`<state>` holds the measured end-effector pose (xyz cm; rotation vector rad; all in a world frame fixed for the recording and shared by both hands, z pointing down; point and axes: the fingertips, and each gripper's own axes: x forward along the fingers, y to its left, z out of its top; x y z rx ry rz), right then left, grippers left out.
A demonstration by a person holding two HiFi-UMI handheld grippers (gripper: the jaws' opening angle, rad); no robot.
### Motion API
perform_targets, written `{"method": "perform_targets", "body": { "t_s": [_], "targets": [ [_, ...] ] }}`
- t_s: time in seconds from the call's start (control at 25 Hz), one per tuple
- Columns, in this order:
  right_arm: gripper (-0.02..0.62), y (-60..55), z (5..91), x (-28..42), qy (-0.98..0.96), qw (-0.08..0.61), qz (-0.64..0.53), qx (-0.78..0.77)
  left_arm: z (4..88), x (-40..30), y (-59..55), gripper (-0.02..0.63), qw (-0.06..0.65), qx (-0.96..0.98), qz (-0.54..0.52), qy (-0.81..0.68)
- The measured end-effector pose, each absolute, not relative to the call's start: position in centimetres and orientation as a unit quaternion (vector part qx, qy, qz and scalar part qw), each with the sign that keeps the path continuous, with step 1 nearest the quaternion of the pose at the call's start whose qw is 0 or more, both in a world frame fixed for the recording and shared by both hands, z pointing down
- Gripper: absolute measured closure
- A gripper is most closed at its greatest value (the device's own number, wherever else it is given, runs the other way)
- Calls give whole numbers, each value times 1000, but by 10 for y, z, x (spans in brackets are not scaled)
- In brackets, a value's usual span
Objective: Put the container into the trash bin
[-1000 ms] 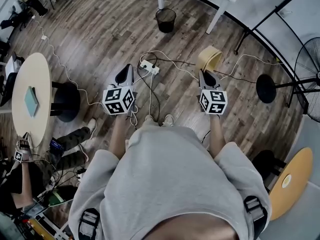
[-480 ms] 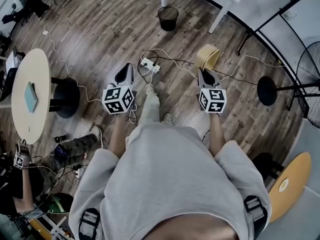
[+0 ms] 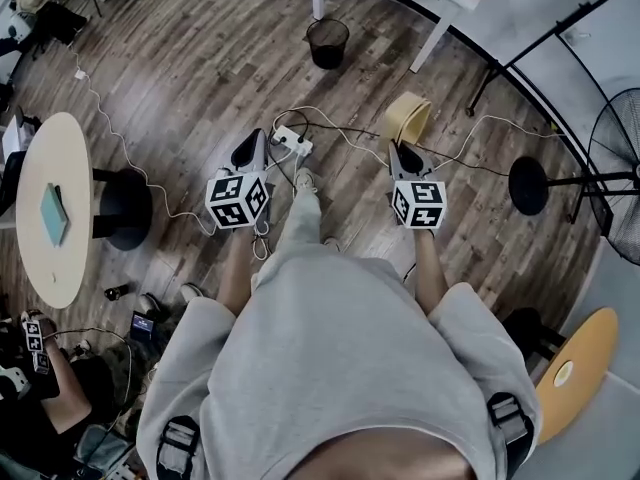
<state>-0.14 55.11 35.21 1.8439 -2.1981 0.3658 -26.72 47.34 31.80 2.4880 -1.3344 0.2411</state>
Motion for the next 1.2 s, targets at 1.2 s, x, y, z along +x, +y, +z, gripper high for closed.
{"method": "perform_targets", "body": {
  "t_s": [1.2],
  "targets": [
    [566,277,340,20,-721,146,141,662,347,-217,177,595,187,890,122,-397]
  ]
}}
